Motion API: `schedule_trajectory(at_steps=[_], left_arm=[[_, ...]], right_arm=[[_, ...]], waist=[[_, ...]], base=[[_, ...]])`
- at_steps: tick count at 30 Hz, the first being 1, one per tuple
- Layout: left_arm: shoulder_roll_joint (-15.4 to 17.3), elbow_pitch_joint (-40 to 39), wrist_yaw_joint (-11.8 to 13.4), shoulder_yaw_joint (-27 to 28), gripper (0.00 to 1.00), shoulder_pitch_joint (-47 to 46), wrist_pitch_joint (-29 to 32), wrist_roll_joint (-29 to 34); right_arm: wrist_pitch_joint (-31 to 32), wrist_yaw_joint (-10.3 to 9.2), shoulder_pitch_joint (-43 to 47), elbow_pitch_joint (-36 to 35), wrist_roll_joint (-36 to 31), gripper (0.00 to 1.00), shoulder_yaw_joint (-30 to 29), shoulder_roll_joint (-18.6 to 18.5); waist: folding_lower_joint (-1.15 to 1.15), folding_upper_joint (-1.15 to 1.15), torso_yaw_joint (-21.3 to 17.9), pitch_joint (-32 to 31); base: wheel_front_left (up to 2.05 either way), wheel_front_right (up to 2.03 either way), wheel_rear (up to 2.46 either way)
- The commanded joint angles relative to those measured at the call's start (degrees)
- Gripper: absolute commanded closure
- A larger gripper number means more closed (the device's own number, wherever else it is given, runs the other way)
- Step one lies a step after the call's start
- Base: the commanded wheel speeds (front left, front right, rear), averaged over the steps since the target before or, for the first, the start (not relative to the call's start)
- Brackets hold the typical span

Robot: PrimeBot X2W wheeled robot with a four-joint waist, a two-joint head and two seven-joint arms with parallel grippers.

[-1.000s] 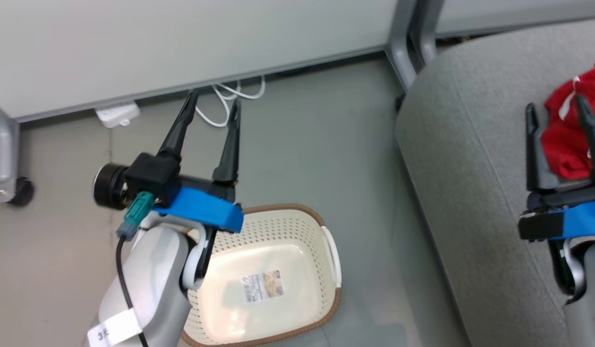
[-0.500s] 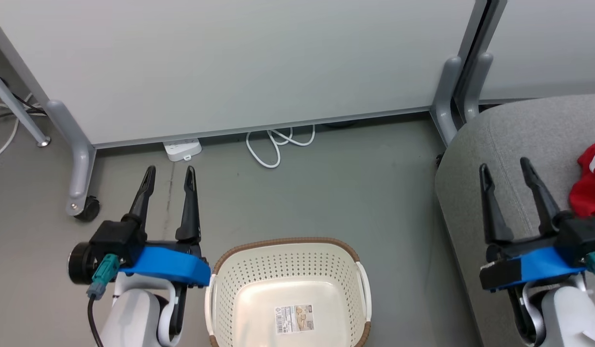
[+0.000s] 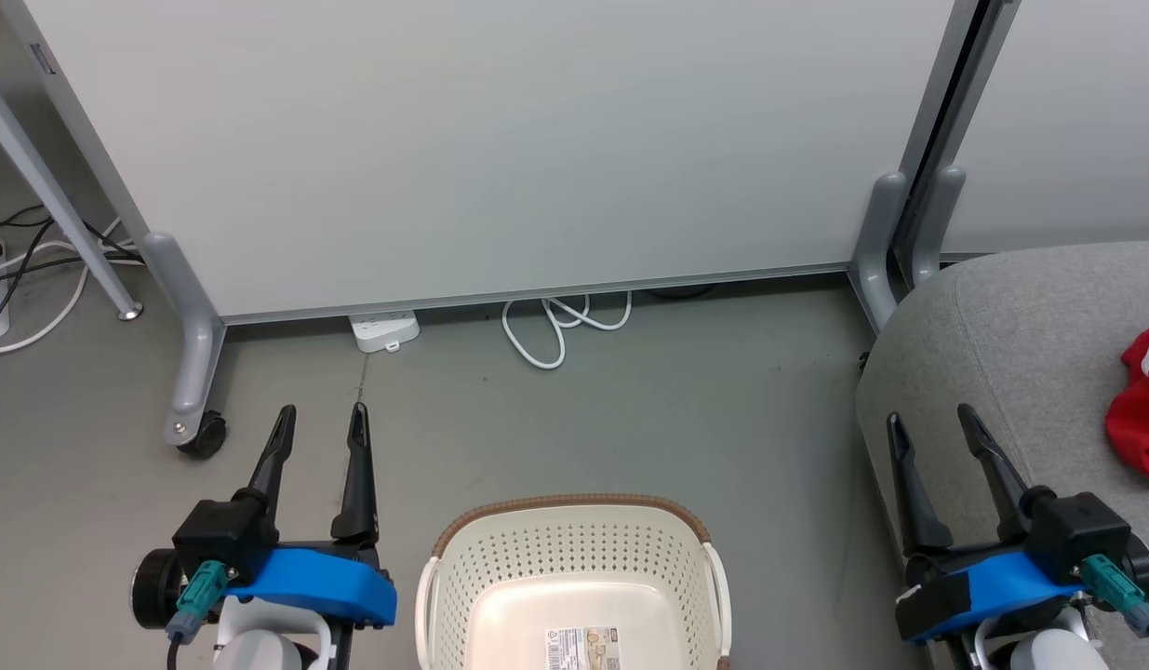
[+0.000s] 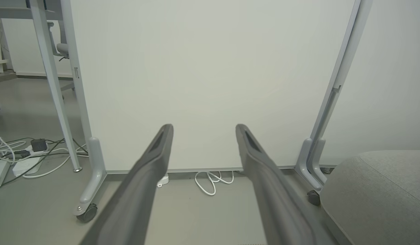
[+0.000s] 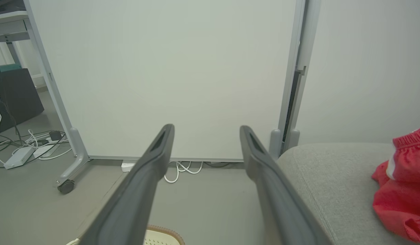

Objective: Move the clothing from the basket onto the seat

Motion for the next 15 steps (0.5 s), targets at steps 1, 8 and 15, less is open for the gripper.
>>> schedule_trajectory(at_steps=[1,8,15], left_arm=[[-0.1,0.3,-0.4,0.5,0.00,0.8,-0.1,0.4],[-0.2,0.9,-0.7,0.2,0.00,2.0,-0.1,0.0],[-0.3,1.2,-0.9,-0.1,0.00,2.4,-0.1,-0.7]], right_arm=[[0.0,0.01,1.1,0.1,0.2,0.00,0.0,0.5],[0.0,0.01,2.3,0.6,0.6,0.00,-0.2,1.1],[0.0,0.01,2.0,1.4,1.1,0.00,-0.4,1.4]], waist=[[0.01,0.00,0.1,-0.3],[0.01,0.00,0.3,-1.0],[0.01,0.00,0.1,-1.6]], base=[[0.00,0.00,0.00],[0.00,0.00,0.00],[0.00,0.00,0.00]])
